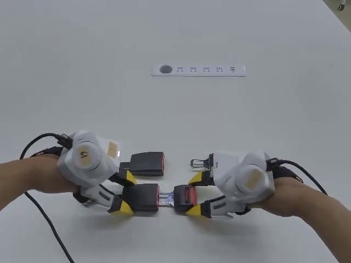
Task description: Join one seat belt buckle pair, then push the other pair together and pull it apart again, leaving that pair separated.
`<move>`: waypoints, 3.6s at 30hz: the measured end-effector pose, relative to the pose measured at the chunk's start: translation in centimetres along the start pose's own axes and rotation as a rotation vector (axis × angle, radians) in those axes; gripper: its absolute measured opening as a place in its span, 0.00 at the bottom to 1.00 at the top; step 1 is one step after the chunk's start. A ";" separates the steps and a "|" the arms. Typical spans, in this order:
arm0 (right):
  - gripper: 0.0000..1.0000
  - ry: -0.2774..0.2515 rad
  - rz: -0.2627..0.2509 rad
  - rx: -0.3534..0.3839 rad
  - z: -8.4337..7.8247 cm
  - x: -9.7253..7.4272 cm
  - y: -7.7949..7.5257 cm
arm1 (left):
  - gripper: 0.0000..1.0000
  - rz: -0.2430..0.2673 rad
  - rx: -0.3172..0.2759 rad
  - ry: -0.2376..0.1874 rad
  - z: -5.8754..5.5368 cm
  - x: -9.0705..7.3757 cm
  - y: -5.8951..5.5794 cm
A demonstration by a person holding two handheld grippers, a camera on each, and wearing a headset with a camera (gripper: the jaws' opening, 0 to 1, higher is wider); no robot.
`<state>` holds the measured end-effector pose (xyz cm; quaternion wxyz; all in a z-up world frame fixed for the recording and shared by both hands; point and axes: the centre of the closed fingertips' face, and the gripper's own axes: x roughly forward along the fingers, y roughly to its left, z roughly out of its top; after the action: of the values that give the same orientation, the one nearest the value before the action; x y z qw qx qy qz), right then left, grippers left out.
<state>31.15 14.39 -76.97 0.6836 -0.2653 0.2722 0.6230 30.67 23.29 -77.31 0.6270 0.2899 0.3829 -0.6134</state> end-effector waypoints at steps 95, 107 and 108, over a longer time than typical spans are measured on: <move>0.28 0.000 -0.006 0.035 1.0 1.4 0.3 | 0.31 0.025 0.042 0.019 -0.3 0.3 0.5; 0.29 -0.010 -0.006 0.016 1.6 1.6 0.5 | 0.31 0.030 0.040 0.019 -0.5 0.5 0.5; 0.29 -0.009 -0.006 0.015 1.6 1.6 0.4 | 0.31 0.031 0.039 0.018 -0.5 0.4 0.5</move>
<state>30.97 16.66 -76.98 0.6889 -0.2579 0.2729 0.6200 31.10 23.50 -78.01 0.6272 0.3132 0.3721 -0.6083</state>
